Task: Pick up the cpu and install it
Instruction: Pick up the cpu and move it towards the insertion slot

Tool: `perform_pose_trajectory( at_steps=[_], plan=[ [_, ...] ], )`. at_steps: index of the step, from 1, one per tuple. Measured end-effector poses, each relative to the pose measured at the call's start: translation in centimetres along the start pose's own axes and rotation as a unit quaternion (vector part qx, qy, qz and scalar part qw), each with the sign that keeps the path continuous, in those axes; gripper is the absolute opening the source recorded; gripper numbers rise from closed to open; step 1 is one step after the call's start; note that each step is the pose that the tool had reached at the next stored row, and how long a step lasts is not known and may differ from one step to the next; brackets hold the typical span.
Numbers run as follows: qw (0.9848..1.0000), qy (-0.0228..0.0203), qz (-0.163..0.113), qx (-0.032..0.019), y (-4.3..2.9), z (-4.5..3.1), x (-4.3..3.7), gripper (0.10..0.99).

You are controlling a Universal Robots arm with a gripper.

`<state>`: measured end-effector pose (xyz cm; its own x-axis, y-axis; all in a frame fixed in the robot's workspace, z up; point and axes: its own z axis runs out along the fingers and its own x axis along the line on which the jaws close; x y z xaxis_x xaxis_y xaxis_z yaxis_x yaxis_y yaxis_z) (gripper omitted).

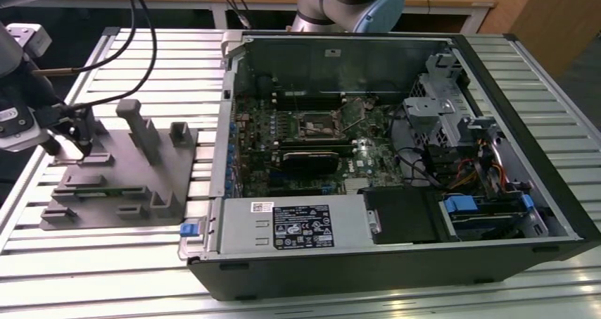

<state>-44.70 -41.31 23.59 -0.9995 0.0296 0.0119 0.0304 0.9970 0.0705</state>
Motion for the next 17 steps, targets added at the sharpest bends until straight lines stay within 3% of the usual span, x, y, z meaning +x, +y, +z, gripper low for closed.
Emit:
perform_pose_trajectory(
  at_steps=[17],
  plan=[
    [1.0000,0.0000,0.000,0.0000,0.10,-1.40,0.02,0.533]
  ],
)
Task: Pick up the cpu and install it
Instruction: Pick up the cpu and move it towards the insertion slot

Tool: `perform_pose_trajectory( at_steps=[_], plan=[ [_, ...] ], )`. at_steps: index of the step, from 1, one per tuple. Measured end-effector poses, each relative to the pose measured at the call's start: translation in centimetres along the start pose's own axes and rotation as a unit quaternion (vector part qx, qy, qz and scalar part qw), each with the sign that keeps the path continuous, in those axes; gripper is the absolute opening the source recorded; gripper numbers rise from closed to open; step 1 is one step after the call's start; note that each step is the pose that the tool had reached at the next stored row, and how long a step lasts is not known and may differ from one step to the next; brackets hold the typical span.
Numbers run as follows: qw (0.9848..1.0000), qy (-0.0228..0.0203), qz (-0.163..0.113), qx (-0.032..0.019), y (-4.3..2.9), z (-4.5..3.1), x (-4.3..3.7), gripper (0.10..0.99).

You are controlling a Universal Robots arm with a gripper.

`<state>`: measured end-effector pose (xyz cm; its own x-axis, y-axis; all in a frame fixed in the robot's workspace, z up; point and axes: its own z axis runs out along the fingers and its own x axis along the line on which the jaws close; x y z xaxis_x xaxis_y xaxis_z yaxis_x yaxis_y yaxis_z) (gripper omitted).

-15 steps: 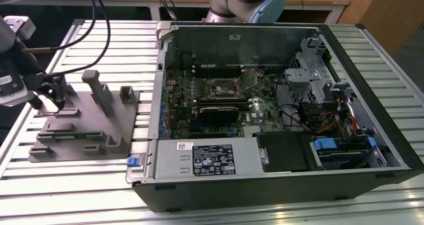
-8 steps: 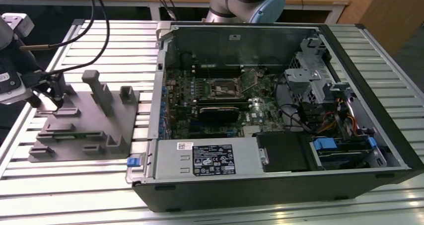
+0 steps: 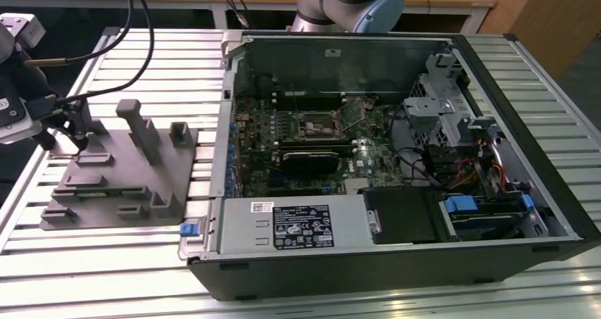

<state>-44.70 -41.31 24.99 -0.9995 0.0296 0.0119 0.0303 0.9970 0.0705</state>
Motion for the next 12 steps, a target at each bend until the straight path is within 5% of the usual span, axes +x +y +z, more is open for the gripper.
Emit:
perform_pose_trajectory(
  at_steps=[12],
  plan=[
    [1.0000,0.0000,0.000,0.0000,0.06,-0.78,0.01,0.533]
  ],
)
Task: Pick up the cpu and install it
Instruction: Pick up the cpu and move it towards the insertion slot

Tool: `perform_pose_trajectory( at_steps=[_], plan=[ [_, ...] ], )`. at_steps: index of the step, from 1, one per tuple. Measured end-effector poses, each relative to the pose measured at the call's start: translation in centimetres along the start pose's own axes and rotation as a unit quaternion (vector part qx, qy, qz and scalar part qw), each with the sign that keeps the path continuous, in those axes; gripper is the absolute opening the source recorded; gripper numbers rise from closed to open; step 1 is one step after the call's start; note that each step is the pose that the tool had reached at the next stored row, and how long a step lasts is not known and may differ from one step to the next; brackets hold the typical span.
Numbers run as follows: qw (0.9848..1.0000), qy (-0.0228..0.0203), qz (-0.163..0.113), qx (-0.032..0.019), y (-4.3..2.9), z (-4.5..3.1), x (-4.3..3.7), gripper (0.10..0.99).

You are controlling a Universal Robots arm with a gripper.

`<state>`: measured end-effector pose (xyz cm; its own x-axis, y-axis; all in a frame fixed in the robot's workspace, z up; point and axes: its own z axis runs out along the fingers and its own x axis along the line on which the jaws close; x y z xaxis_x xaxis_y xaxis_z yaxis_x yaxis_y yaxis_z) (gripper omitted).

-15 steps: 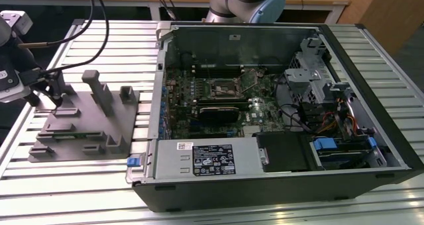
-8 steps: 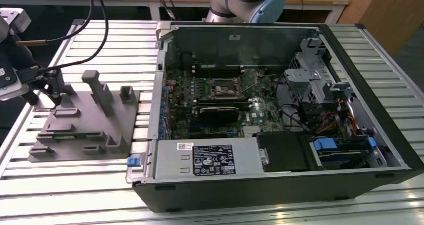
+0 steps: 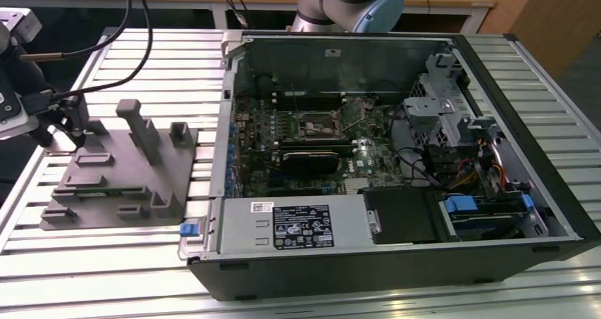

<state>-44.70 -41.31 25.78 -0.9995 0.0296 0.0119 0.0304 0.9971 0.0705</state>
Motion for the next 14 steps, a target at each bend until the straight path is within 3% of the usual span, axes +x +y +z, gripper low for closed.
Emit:
perform_pose_trajectory(
  at_steps=[14],
  plan=[
    [1.0000,0.0000,0.000,0.0000,0.10,-1.34,0.01,0.533]
  ],
)
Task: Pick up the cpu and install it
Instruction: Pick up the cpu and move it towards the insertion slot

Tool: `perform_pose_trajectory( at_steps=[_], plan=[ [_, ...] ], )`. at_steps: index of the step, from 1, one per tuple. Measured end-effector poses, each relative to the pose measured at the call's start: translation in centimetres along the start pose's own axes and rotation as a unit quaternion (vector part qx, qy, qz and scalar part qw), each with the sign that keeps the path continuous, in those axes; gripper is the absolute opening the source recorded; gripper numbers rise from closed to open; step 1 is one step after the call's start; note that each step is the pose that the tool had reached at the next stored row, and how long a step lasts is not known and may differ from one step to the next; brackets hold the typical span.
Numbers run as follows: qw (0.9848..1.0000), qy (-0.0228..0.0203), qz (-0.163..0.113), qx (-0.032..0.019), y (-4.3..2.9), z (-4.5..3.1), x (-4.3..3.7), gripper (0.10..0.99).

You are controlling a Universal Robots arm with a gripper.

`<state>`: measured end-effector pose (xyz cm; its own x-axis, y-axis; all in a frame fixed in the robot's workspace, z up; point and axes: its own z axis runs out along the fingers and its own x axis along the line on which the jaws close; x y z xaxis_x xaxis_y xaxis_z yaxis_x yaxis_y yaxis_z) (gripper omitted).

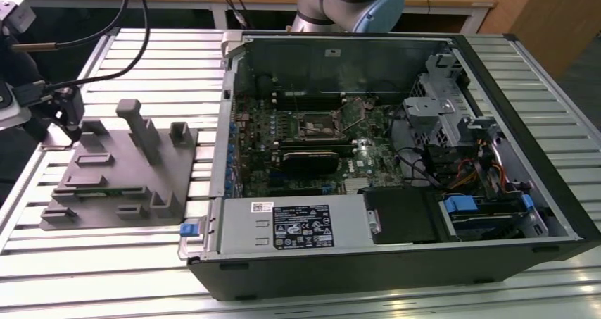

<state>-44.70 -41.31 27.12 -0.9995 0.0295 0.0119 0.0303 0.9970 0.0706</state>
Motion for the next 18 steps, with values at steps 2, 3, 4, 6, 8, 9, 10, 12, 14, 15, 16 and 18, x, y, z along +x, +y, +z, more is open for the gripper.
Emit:
perform_pose_trajectory(
  at_steps=[2,3,4,6,8,9,10,12,14,15,16,18],
  plan=[
    [1.0000,0.0000,0.000,0.0000,0.02,-0.23,0.00,0.533],
    [1.0000,0.0000,0.000,0.0000,0.03,-0.33,0.00,0.533],
    [1.0000,0.0000,0.000,0.0000,0.03,-0.40,0.00,0.533],
    [1.0000,0.0000,0.000,0.0000,0.05,-0.54,0.01,0.533],
    [1.0000,0.0000,0.000,0.0000,0.08,-0.72,0.01,0.533],
    [1.0000,0.0001,0.000,0.0001,0.09,-0.81,0.01,0.533],
    [1.0000,0.0000,0.000,0.0000,0.10,-0.89,0.01,0.533],
    [1.0000,0.0000,0.000,0.0000,0.12,-1.07,0.02,0.533],
    [1.0000,0.0000,0.000,0.0000,0.14,-1.24,0.02,0.533],
    [1.0000,0.0000,0.000,0.0000,0.16,-1.36,0.02,0.533],
    [1.0000,0.0000,0.000,0.0000,0.17,-1.46,0.02,0.533],
    [1.0000,0.0000,0.000,0.0000,0.20,-1.67,0.02,0.533]
  ],
)
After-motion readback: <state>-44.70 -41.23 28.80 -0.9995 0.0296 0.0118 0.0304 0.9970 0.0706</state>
